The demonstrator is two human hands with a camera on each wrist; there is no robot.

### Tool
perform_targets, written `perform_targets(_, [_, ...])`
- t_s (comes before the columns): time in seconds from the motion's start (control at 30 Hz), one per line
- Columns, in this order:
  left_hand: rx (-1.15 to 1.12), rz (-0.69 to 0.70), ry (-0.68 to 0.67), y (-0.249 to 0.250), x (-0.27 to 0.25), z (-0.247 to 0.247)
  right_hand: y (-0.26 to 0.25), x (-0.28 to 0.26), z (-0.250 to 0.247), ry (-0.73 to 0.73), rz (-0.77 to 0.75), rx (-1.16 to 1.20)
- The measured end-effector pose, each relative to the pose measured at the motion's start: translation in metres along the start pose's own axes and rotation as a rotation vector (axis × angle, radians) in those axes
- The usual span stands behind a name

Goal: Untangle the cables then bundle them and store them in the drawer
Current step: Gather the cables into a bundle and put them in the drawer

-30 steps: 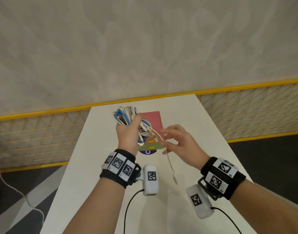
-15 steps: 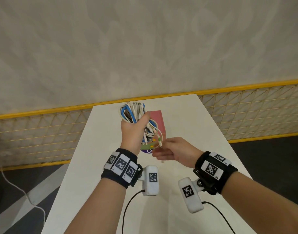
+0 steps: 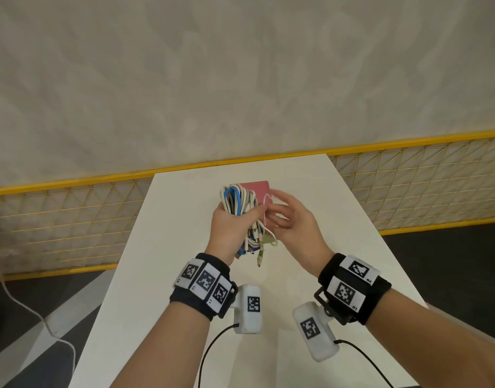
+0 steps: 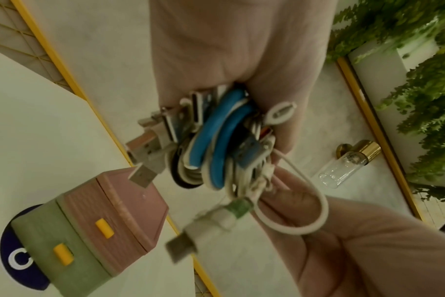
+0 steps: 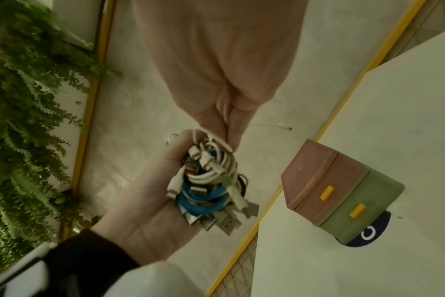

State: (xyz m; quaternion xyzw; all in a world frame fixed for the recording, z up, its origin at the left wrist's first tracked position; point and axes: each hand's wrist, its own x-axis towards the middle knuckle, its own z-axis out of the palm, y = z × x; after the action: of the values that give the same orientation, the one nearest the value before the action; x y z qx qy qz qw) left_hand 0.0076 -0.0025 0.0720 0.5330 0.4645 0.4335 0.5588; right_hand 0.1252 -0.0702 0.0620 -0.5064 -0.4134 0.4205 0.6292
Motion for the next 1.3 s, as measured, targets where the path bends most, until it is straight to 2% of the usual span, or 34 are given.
perform_targets(0.17, [0.038,-0.007,-0.047,0.001,0.001,-0.006,0.004,-0.005,-0.006,-0.226,0.044,0.154])
perform_targets(0.23, [0.065,0.003,-0.104,0.002,0.001,-0.008,0.003,-0.004,-0.011,-0.249,0.065,0.140])
perform_targets(0.3, [0.092,0.029,-0.169,0.002,-0.001,-0.011,0.001,0.002,-0.018,-0.169,0.027,-0.027])
perform_targets(0.37, [0.095,0.053,-0.227,0.002,-0.005,-0.012,0.002,0.011,-0.027,-0.030,-0.048,-0.348])
perform_targets(0.4, [0.080,0.051,-0.258,0.002,-0.006,-0.012,0.002,0.015,-0.030,-0.011,-0.089,-0.507])
perform_targets(0.47, [0.044,0.043,-0.310,0.004,-0.008,-0.012,0.003,0.021,-0.034,-0.064,-0.149,-0.730])
perform_targets(0.6, [0.043,0.051,-0.395,0.004,-0.008,-0.014,0.004,0.029,-0.037,-0.178,-0.163,-0.870])
perform_targets(0.7, [0.077,0.064,-0.398,0.003,-0.007,-0.017,0.004,0.030,-0.037,-0.216,-0.081,-0.763])
perform_targets(0.83, [0.127,0.101,-0.309,-0.002,-0.003,-0.016,0.002,0.025,-0.030,-0.104,0.044,-0.404])
perform_targets(0.93, [0.159,0.118,-0.225,-0.008,0.001,-0.013,0.000,0.021,-0.021,-0.092,0.090,-0.254])
perform_targets(1.0, [0.178,0.113,-0.198,-0.013,0.003,-0.012,-0.002,0.018,-0.016,-0.117,0.110,-0.239])
perform_targets(1.1, [0.185,0.084,-0.230,-0.018,0.004,-0.011,-0.006,0.016,-0.011,-0.179,0.145,-0.283])
perform_targets(1.23, [0.203,0.041,-0.230,-0.023,0.007,-0.014,-0.007,0.017,-0.012,-0.281,0.255,-0.313])
perform_targets(1.3, [0.269,0.037,-0.202,-0.027,0.015,-0.016,-0.004,0.017,-0.014,-0.313,0.246,-0.385])
